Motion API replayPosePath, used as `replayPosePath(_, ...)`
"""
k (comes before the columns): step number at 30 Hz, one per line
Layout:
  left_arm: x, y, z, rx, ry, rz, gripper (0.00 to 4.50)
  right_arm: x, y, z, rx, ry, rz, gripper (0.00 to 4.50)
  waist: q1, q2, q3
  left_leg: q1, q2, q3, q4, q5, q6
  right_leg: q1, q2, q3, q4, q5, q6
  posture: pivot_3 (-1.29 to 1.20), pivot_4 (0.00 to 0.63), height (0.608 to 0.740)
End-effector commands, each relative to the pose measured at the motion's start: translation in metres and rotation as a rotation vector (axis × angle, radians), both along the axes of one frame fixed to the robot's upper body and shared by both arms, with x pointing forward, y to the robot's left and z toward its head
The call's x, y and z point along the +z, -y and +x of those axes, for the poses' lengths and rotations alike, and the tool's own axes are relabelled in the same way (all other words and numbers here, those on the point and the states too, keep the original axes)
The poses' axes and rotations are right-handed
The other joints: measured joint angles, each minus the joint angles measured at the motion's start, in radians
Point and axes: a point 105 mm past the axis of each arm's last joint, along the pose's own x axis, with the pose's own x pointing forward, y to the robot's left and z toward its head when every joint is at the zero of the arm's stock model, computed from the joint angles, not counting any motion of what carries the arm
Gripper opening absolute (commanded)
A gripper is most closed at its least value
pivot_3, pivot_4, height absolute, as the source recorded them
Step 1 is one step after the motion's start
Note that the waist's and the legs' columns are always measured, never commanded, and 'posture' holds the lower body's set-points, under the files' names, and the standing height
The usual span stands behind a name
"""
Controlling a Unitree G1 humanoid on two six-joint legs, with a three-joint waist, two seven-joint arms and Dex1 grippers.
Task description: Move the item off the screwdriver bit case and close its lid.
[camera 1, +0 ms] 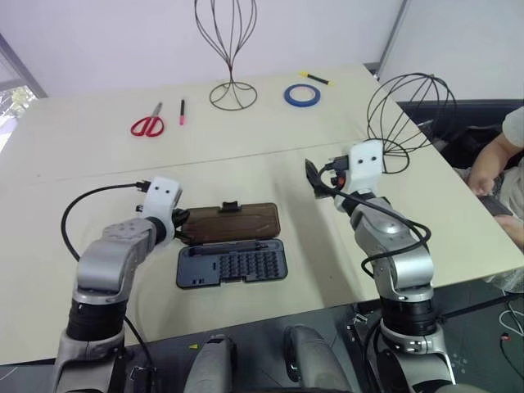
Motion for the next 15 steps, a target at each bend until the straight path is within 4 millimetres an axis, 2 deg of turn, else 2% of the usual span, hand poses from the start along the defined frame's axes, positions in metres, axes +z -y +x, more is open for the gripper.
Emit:
replayPosePath(1, -0.0143, 0.0001, -0.0122, 0.024, -0.064, -0.007, 0.05, 0.017, -0.0035, -0.0016, 0.016, 0.065, -0.001, 4.5, 0.0, 0.0, 0.0, 0.0, 0.0, 0.0, 0.0, 0.0, 0.0, 0.0, 0.0, 0.0, 0.0, 0.0, 0.0, 0.0, 0.15, 0.74)
replayPosePath(10, -0.0182, 0.0009, -0.0177, 0.045, -0.068, -0.011, 0.05, 0.0173, -0.0058, 0.0, 0.029, 0.064, -0.002, 4.5, 0.001, 0.0, 0.0, 0.0, 0.0, 0.0, 0.0, 0.0, 0.0, 0.0, 0.0, 0.0, 0.0, 0.0, 0.0, 0.0, 0.15, 0.74)
replayPosePath(13, -0.0176, 0.0009, -0.0164, 0.038, -0.059, -0.007, 1.21, 0.0175, -0.0056, 0.0005, 0.03, 0.064, -0.004, 4.5, 0.001, 0.0, 0.0, 0.0, 0.0, 0.0, 0.0, 0.0, 0.0, 0.0, 0.0, 0.0, 0.0, 0.0, 0.0, 0.0, 0.15, 0.74)
replayPosePath(15, -0.0166, 0.0008, -0.0157, 0.03, -0.048, -0.004, 2.16, 0.0177, -0.0058, 0.0007, 0.031, 0.064, -0.006, 4.5, 0.003, 0.0, 0.0, 0.0, 0.0, 0.0, 0.0, 0.0, 0.0, 0.0, 0.0, 0.0, 0.0, 0.0, 0.0, 0.0, 0.15, 0.74)
